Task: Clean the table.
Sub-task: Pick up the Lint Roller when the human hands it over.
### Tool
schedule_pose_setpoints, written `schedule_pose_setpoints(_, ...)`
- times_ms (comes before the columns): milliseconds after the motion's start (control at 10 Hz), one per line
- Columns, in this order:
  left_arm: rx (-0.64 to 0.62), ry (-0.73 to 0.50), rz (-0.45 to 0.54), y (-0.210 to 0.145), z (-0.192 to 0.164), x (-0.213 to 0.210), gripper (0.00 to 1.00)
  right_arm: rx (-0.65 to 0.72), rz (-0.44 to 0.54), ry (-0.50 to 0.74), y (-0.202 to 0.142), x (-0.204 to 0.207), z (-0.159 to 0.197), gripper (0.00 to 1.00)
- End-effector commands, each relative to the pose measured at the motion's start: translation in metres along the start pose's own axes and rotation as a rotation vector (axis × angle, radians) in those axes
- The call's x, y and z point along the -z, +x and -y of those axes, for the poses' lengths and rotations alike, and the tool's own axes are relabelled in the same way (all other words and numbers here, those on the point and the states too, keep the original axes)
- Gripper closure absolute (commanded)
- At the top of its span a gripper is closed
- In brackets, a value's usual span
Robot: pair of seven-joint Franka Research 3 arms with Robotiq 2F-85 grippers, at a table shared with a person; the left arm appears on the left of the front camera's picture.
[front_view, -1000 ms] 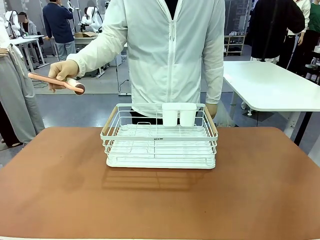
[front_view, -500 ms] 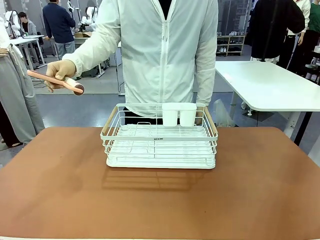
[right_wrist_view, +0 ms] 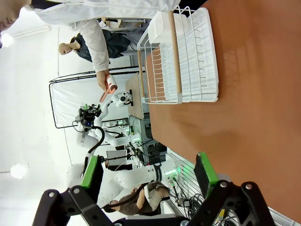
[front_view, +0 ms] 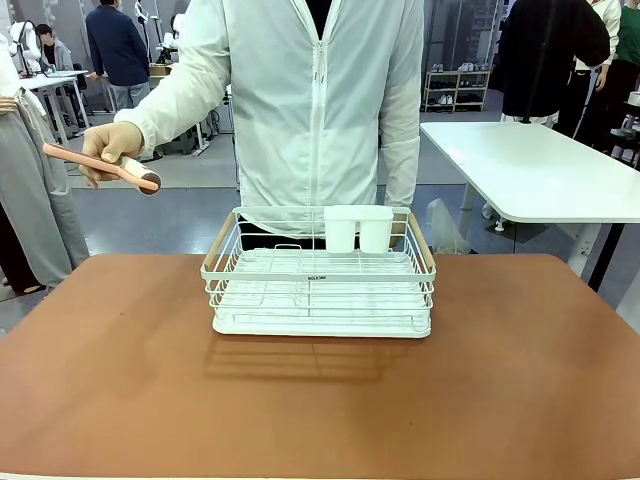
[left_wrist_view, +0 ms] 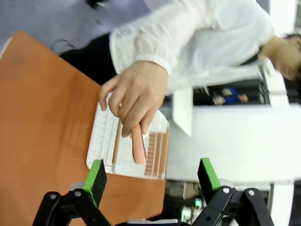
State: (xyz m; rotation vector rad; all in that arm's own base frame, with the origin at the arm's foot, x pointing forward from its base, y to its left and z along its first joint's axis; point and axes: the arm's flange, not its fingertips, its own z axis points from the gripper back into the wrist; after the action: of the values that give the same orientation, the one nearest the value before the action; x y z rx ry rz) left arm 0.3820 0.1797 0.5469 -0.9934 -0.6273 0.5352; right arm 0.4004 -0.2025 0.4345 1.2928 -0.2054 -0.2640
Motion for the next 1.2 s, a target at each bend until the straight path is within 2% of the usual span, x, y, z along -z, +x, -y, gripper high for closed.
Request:
schedule_pose_setpoints(0,-0.123,0.175,0.086,-0.035,0.024,0.017,0.00,-0.002,0.001,0.000,0.000,-0.001,-0.001,0.00)
schedule_pose_setpoints(100,-0.120,0.208,0.155,-0.045,0.034,0.031,0.00,-0.002,0.001,0.000,0.000,-0.001,-0.001,0.00)
schedule_pose_setpoints(200,-0.094,0.234,0.170,-0.055,0.040,0.040,0.00,-0.002,0.001,0.000,0.000,-0.001,-0.001,0.00)
schedule_pose_setpoints(500,0.016,0.245,0.137,-0.075,0.045,0.060,0.00,-0.002,0.001,0.000,0.000,-0.001,-0.001,0.00)
schedule_pose_setpoints(800,-0.036,0.249,0.173,-0.078,0.035,0.085,0.00,-0.002,0.001,0.000,0.000,-0.001,-0.001,0.00)
schedule_pose_setpoints(1100,-0.033,0.263,0.196,-0.071,0.026,0.110,0.00,-0.002,0.001,0.000,0.000,-0.001,-0.001,0.00)
